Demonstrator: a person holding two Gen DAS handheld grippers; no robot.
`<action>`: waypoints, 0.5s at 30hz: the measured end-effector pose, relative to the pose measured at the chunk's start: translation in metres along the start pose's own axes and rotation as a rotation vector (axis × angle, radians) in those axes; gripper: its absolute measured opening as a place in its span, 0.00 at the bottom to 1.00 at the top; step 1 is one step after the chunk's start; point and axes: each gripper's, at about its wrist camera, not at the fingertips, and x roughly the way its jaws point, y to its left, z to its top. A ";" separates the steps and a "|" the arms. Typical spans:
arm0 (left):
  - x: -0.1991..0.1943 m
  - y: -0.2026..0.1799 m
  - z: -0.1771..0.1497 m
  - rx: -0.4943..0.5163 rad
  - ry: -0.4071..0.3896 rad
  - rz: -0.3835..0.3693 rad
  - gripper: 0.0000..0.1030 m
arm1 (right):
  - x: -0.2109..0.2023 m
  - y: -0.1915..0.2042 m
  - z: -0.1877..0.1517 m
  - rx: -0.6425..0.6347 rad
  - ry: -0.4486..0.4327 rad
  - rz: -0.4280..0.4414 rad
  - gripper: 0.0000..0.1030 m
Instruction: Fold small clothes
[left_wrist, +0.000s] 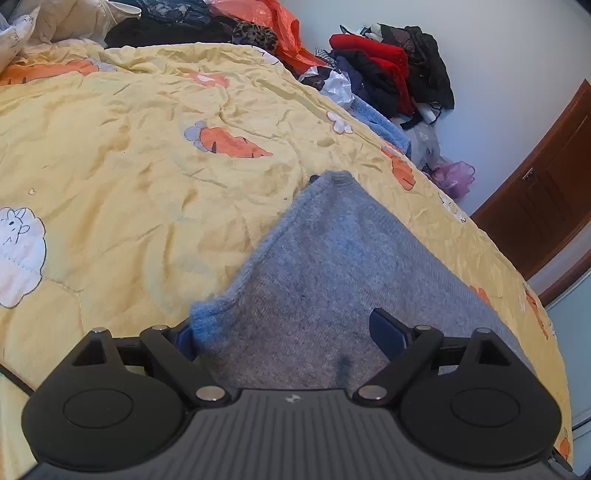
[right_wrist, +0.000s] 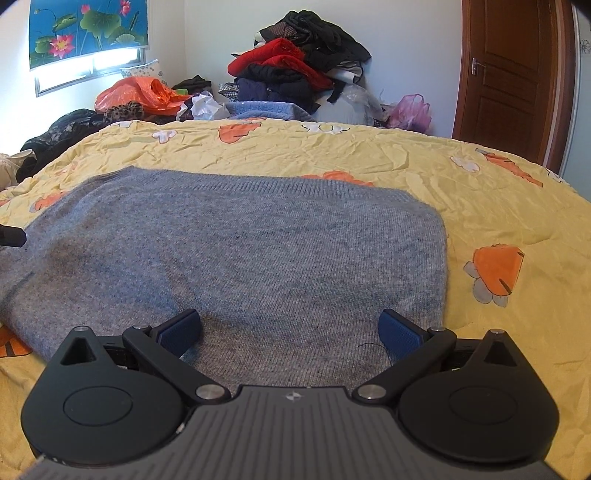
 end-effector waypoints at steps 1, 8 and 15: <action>0.001 0.000 0.001 0.004 -0.001 -0.001 0.89 | 0.000 0.000 0.000 -0.002 0.001 -0.001 1.00; 0.005 0.010 0.005 -0.002 -0.006 0.028 0.27 | 0.002 0.004 0.000 -0.019 0.008 -0.015 1.00; 0.005 0.019 0.004 0.017 -0.013 -0.002 0.14 | 0.004 0.006 0.001 -0.030 0.015 -0.022 1.00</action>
